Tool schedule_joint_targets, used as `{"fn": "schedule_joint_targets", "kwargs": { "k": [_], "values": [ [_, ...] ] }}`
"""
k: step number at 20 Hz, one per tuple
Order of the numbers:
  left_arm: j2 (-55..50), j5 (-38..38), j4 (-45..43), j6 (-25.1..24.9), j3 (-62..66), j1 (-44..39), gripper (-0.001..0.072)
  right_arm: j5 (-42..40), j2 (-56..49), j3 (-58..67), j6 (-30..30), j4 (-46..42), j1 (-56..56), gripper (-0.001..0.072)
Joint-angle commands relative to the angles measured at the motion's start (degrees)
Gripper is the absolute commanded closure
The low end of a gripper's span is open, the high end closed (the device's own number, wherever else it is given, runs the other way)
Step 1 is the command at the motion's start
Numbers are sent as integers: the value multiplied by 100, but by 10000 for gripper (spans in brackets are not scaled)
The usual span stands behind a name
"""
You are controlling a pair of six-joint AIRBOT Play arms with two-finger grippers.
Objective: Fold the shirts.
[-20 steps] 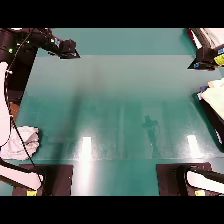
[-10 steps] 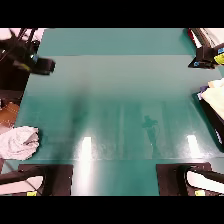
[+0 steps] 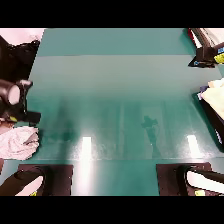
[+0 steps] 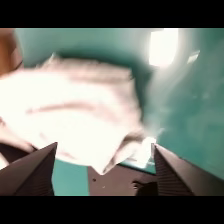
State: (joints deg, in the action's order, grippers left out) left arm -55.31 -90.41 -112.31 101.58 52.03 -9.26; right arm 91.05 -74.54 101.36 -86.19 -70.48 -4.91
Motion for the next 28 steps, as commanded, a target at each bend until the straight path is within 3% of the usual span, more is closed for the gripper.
{"fn": "schedule_joint_targets", "kwargs": {
  "k": [1, 6, 7, 9, 10, 12, 15, 17, 19, 23, 26, 28],
  "values": [
    [273, 345, -481, 503, -1172, 2, 27, 0, -2, 0, 37, 2, 4, 698],
    [269, 848, -625, 942, -1829, 2, 50, 66, 0, 0, 35, 4, 4, 699],
    [271, 903, -625, 964, -1827, 2, 175, 63, 0, 0, 35, 4, 4, 698],
    [271, 901, -619, 951, -1823, 2, 559, 66, 0, 0, 35, 7, 4, 698],
    [271, 887, -616, 944, -1814, 2, 679, 66, 0, 0, 35, 7, 4, 699],
    [275, 682, -570, 778, -1502, 0, 685, 44, 4, 4, 35, 7, 2, 698],
    [278, 568, -186, -11, -129, 0, 685, 46, 70, 24, 35, 7, 2, 698],
    [275, 647, 885, -697, 1134, 0, 685, -42, 227, 26, 35, 4, 2, 699],
    [275, 828, 2498, -1414, 2264, 0, 685, -271, 428, 26, 35, 0, -17, 698],
    [262, 966, 5182, -1818, 3637, 0, 686, -789, 859, 24, 33, 2, -13, 699],
    [262, 1123, 6260, -2100, 4116, -96, 687, -907, 1075, 24, 31, 0, -15, 699],
    [249, 1537, 6234, -2369, 4212, -616, 687, -903, 1161, 24, 11, 2, -13, 699]
  ]
}}
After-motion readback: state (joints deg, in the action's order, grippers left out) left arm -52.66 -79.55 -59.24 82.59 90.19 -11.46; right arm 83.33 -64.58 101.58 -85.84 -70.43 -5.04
